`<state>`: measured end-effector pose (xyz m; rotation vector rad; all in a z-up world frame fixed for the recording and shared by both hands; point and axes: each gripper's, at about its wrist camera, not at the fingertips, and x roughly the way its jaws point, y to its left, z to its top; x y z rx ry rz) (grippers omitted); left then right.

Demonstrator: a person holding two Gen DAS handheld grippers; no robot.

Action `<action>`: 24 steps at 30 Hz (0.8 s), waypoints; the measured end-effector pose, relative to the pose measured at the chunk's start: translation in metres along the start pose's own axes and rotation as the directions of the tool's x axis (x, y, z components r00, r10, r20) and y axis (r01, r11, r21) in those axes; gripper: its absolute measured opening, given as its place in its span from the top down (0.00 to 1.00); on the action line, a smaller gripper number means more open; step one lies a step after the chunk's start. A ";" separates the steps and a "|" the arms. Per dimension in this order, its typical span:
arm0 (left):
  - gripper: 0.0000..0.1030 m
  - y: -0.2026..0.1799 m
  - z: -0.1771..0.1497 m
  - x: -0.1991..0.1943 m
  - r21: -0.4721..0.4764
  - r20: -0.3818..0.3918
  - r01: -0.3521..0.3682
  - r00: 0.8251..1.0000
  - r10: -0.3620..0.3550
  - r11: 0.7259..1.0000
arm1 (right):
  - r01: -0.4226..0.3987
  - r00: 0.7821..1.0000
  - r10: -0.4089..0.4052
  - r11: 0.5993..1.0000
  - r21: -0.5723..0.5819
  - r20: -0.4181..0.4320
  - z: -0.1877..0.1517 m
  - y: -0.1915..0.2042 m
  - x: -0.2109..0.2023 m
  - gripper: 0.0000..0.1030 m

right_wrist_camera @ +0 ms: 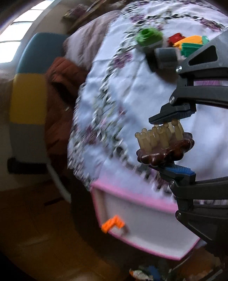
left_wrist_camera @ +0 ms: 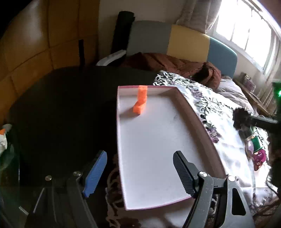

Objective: Organize rigid objects
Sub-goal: 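Carry the brown brush into the tray and release it with the right tool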

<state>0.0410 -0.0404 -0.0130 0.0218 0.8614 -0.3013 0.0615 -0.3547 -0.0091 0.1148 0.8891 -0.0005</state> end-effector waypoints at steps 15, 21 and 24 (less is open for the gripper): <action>0.24 0.036 -0.008 0.003 -0.074 -0.030 -0.014 0.999 0.012 0.997 | -0.202 0.978 0.192 0.968 -0.148 -0.081 0.001 0.123 0.031 0.59; 0.24 0.049 -0.012 0.003 -0.102 -0.038 -0.020 0.999 0.016 0.995 | -0.225 0.969 0.200 0.958 -0.179 -0.148 -0.002 0.149 0.052 0.59; 0.24 0.055 -0.012 0.004 -0.119 -0.043 -0.021 0.999 0.016 0.993 | -0.224 0.966 0.194 0.958 -0.179 -0.169 0.003 0.157 0.064 0.59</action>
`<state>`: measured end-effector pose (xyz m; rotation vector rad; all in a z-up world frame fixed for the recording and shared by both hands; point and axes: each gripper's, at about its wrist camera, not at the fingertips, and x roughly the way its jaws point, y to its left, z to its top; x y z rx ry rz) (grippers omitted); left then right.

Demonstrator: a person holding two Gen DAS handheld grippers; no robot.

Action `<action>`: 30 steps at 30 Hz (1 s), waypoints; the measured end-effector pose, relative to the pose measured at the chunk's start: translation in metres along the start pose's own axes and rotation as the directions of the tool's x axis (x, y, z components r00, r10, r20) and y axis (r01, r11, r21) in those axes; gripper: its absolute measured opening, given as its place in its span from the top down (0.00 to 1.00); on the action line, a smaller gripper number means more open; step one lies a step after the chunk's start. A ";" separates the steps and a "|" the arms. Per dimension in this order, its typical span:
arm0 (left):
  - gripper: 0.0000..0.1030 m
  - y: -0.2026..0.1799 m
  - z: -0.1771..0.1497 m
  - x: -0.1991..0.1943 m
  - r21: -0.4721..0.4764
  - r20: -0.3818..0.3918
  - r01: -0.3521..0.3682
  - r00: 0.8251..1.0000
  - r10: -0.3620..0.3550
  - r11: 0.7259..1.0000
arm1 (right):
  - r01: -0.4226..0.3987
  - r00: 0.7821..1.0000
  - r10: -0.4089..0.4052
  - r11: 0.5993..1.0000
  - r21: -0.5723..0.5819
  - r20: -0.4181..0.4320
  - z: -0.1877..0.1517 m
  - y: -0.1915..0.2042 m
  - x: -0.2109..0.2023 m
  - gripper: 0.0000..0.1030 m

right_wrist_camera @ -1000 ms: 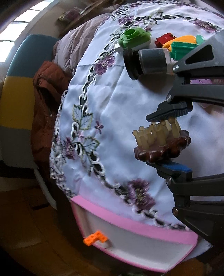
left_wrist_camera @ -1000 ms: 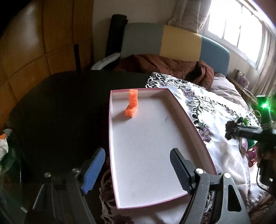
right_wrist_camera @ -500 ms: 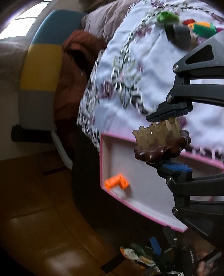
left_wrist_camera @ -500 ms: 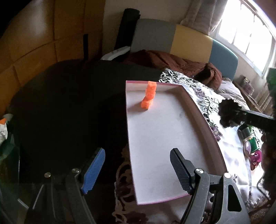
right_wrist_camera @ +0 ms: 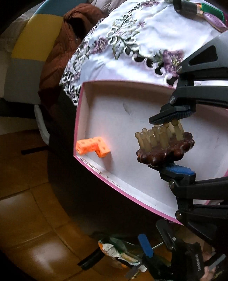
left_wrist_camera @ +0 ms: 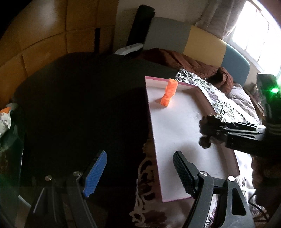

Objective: Organize rigid objects
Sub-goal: 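Carry the brown brush into the tray and release it with the right tool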

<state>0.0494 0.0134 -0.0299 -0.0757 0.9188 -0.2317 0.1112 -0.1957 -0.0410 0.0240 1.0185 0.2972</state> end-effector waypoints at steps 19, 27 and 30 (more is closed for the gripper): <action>0.24 0.016 0.004 0.008 -0.035 -0.014 -0.017 1.000 0.016 0.999 | -0.039 0.998 0.040 0.999 0.027 -0.048 0.065 0.029 0.067 0.56; 0.24 0.015 0.003 0.001 -0.032 0.006 -0.015 1.000 0.015 0.999 | -0.040 0.999 0.040 0.999 0.010 -0.007 0.053 0.029 0.047 0.40; 0.23 0.013 0.001 -0.004 -0.028 0.016 -0.016 1.000 0.017 0.999 | -0.044 0.999 0.044 0.999 0.002 0.017 0.048 0.030 0.035 0.30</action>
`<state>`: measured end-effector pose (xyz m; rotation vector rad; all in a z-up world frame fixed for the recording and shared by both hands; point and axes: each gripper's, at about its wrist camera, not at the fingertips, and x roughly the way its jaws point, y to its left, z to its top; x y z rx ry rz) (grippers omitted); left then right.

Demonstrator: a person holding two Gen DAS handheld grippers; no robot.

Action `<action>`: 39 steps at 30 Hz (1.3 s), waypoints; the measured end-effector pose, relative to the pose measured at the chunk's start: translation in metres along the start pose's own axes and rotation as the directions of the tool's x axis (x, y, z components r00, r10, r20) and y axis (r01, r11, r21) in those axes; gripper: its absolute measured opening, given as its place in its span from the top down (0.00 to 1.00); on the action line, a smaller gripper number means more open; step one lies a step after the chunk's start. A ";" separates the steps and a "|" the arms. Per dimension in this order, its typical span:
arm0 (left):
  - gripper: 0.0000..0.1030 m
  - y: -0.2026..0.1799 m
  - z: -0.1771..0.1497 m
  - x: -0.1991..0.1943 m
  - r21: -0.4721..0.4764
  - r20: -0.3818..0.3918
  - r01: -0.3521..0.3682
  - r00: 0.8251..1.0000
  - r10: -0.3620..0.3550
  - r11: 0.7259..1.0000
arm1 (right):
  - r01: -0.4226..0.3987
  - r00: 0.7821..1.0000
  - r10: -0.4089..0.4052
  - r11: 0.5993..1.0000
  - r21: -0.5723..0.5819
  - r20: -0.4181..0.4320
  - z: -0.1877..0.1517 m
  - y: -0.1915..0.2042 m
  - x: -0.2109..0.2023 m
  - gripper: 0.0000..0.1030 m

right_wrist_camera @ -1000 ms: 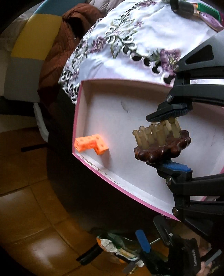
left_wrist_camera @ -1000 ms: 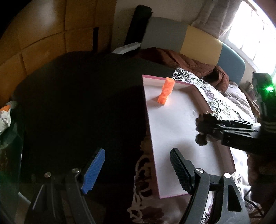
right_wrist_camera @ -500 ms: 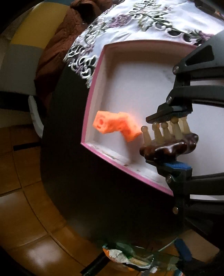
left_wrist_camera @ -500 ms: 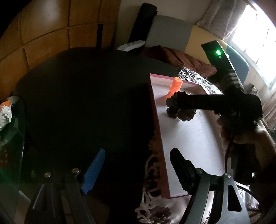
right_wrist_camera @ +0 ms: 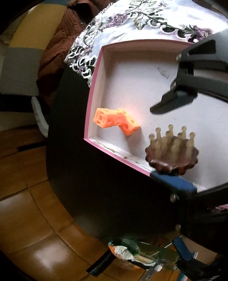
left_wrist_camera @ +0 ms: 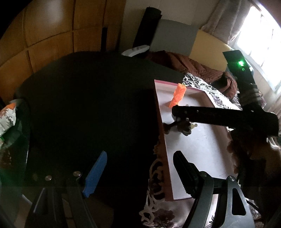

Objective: Organize rigid objects
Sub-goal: 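Carry the brown brush into the tray and release it with the right tool, then move the left tool to the toys and grasp the purple egg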

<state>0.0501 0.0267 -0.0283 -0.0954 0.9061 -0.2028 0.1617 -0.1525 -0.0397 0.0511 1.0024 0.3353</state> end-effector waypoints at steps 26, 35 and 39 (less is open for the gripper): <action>0.22 -0.037 -0.007 -0.016 0.109 0.034 0.008 0.999 -0.012 0.994 | 0.111 0.973 -0.130 0.988 0.107 0.190 -0.057 -0.062 -0.104 0.21; 0.22 -0.074 -0.005 -0.025 0.221 0.046 0.076 0.995 -0.088 0.972 | 0.241 0.928 -0.298 0.938 0.251 0.224 -0.092 -0.136 -0.158 0.21; 0.22 -0.101 0.000 -0.029 0.288 0.045 0.132 0.987 -0.151 0.948 | 0.319 0.860 -0.445 0.851 0.417 0.249 -0.117 -0.195 -0.208 0.21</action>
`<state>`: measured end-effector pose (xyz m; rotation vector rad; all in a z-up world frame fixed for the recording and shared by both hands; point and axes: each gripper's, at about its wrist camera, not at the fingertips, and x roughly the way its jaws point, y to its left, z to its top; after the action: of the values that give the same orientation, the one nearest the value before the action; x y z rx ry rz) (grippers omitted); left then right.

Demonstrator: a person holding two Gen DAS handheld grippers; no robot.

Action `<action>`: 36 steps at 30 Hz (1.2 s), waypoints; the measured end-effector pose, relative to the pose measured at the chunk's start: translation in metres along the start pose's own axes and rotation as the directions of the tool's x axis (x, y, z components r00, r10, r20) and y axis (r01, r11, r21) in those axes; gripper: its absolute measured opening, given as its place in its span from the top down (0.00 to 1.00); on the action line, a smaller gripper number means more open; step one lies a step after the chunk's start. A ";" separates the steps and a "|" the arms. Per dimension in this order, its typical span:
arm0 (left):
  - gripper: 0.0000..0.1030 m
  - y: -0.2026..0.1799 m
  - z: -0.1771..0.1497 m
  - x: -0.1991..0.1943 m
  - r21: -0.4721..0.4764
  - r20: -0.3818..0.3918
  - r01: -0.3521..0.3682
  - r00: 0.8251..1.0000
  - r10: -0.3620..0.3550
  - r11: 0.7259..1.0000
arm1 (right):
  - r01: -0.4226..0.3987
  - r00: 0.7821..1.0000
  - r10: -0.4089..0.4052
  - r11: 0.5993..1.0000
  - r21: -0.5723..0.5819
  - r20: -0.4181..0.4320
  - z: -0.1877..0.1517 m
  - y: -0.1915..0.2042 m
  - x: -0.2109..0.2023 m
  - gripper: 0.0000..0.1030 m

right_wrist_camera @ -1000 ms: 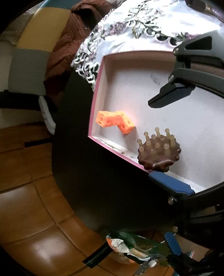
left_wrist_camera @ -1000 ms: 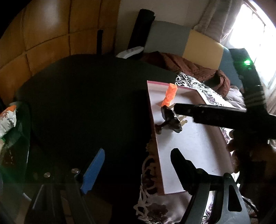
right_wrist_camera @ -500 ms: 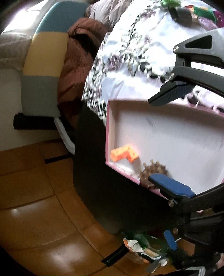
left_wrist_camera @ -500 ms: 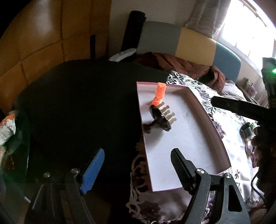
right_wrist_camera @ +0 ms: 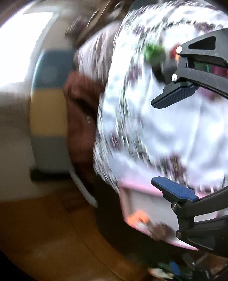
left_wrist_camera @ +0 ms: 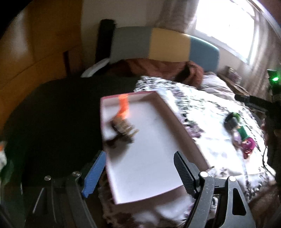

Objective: Organize rigid objects
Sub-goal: 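Move the left tool to the toys and grasp the purple egg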

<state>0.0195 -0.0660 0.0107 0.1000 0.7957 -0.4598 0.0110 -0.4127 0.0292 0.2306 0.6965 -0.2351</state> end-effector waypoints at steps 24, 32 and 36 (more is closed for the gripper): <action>0.57 -0.267 0.030 0.126 0.350 -0.311 0.512 0.853 -0.418 0.784 | 0.223 0.973 -0.215 0.797 0.562 -0.081 -0.035 -0.195 -0.008 0.21; 0.59 -0.316 0.034 0.174 0.378 -0.381 0.527 0.838 -0.391 0.761 | 0.203 0.978 -0.193 0.778 0.595 -0.081 -0.037 -0.204 -0.009 0.21; 0.60 -0.324 0.039 0.190 0.357 -0.390 0.531 0.832 -0.394 0.768 | 0.202 0.979 -0.186 0.781 0.592 -0.088 -0.037 -0.203 -0.007 0.21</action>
<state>0.0205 -0.4353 -0.0696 0.4210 0.9974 -1.1344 -0.0749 -0.5935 -0.0206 0.7751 0.6535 -0.6572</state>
